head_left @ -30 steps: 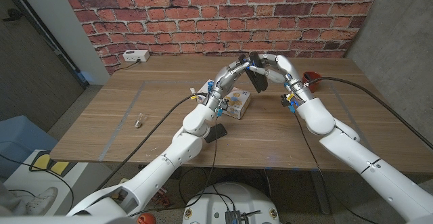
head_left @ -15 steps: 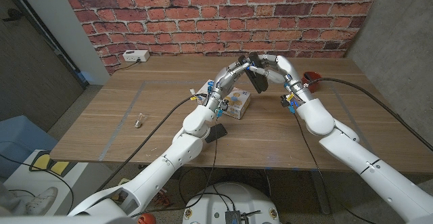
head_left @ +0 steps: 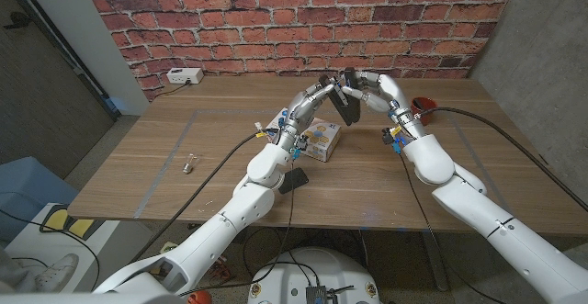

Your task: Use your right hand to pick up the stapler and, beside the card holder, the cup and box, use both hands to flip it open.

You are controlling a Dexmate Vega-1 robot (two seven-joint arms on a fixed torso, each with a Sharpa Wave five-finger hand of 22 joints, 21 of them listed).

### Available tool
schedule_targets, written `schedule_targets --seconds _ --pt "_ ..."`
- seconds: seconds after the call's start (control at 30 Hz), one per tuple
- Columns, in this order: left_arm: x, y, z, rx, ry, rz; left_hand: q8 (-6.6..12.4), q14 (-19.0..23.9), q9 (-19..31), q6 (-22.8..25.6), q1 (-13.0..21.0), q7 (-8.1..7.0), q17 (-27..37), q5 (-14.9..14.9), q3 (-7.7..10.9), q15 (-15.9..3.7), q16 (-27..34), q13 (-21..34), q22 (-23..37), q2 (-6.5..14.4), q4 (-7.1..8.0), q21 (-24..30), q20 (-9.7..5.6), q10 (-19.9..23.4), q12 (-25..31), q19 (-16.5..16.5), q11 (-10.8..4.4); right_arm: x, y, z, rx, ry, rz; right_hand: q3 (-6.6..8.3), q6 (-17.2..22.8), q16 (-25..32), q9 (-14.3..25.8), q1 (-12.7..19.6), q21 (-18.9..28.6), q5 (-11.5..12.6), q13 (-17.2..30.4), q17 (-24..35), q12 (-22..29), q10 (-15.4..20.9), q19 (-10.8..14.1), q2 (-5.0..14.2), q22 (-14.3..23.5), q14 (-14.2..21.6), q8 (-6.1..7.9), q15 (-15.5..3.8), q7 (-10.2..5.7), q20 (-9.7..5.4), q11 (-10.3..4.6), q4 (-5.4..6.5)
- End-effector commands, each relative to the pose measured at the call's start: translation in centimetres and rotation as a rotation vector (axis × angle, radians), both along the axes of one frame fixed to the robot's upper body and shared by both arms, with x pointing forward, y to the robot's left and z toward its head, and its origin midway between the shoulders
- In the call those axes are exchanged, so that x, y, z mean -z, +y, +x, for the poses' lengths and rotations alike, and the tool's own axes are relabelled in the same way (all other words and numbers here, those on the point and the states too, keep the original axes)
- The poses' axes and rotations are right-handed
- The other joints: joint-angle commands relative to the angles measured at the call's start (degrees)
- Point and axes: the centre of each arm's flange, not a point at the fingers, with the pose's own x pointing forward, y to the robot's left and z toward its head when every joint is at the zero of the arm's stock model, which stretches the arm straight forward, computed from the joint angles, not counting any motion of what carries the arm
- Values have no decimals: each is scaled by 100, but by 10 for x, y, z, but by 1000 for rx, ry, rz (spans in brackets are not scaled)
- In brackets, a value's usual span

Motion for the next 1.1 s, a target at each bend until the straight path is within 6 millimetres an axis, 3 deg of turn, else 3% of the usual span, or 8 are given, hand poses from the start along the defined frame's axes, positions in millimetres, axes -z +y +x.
schedule_targets --seconds 0.03,0.37,0.6,0.67,0.8,0.9,1.0,1.1 --pt "3 3 -4 -7 -1 -16 75 35 0 1027 246 -349 27 37 -8 -556 27 14 19 255 44 24 -21 169 9 59 -105 1 0 0 -19 -5 32 271 24 -2 23 746 40 36 23 16 33 265 -37 771 -7 72 3 -702 21 -397 -210 239" --pt "6 5 -5 -5 3 -33 78 39 -11 1024 266 -336 27 37 -20 -567 32 31 19 267 51 24 -24 176 -11 60 -110 2 0 0 -34 -2 63 274 23 -19 27 751 63 37 43 20 30 251 -45 772 -9 65 1 -702 27 -400 -213 233" --pt "4 7 -8 -11 -8 -40 74 418 -30 958 227 -365 76 46 -3 -747 203 75 20 344 137 30 -46 178 -81 69 -113 2 -3 0 -50 -5 101 278 6 -32 30 752 85 39 48 25 18 242 -54 778 -11 64 -8 -701 34 -406 -205 235" --pt "4 8 -9 -19 -10 -46 76 440 -26 946 206 -375 87 47 -1 -762 217 81 21 361 162 32 -36 177 -91 74 -119 1 -4 -1 -44 -7 99 265 -7 -26 36 715 209 37 82 22 16 236 105 797 3 148 -14 -696 25 -565 -206 283" --pt "3 11 -11 -25 -14 -50 74 454 -31 930 185 -377 92 48 -1 -777 222 88 22 354 176 33 -16 178 -105 78 -115 1 -4 -2 -51 -8 107 261 -26 -2 41 699 293 39 101 22 11 235 167 801 22 261 -22 -698 14 -555 -223 305" --pt "3 13 -12 -34 -15 -58 79 499 -48 913 190 -376 188 59 -9 -821 321 108 45 423 207 132 18 173 -151 311 -108 1 -4 -1 -59 -7 119 270 -56 -35 45 706 305 44 99 9 -7 216 113 794 31 237 -33 -698 -9 -522 -221 299" --pt "2 15 -14 -37 -16 -65 86 484 -71 893 239 -382 330 65 -19 -794 443 130 112 457 206 265 -90 178 -203 574 -96 1 -5 0 -73 -5 137 282 -89 -102 79 706 410 49 74 -30 -58 169 233 790 45 191 -29 -699 -31 -530 -215 302" --pt "2 16 -14 -38 -15 -70 90 523 -77 893 245 -389 374 64 -28 -807 497 137 133 461 212 289 -117 179 -217 603 -101 1 -5 0 -81 -7 153 285 -101 -123 81 704 442 50 60 -42 -74 166 257 790 48 181 -34 -699 -31 -513 -213 305"
